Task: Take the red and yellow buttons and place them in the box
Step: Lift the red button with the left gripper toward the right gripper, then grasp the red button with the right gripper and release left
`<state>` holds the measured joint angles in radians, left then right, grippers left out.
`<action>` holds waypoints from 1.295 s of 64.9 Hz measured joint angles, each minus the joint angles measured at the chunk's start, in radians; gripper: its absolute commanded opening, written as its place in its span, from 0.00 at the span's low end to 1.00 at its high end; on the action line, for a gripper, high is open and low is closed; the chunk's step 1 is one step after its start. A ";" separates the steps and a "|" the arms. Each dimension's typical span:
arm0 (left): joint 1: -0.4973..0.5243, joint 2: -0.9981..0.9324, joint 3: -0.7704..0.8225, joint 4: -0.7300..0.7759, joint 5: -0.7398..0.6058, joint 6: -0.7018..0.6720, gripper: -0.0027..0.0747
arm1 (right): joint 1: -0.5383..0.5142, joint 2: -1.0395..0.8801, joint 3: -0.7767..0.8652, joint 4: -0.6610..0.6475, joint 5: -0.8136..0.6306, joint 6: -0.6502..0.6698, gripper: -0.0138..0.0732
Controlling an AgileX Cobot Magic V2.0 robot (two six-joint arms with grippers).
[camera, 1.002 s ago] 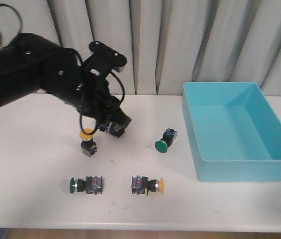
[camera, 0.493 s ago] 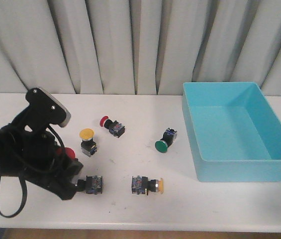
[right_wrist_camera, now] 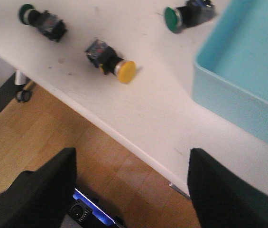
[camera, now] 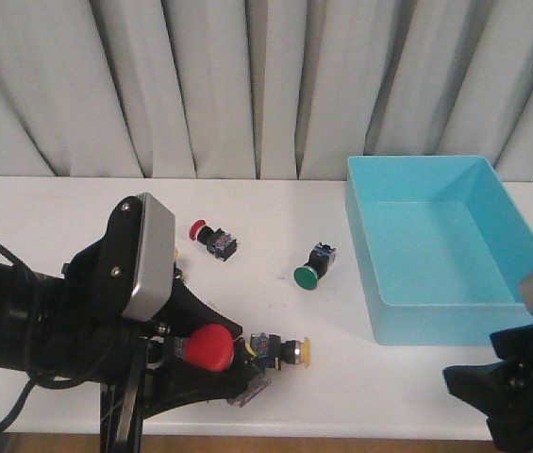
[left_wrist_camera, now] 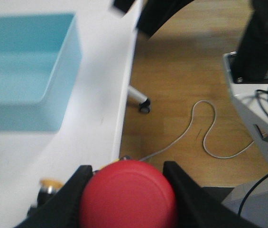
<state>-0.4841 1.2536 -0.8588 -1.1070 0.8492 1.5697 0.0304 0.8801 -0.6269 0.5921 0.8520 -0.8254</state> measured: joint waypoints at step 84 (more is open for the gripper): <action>0.000 0.000 0.000 -0.101 0.130 0.328 0.31 | 0.524 0.421 -0.250 0.389 0.014 -0.825 0.64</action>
<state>-0.4841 1.2536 -0.8588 -1.2078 0.9788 1.8979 0.5540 1.3009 -0.8772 0.9809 0.8663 -1.6503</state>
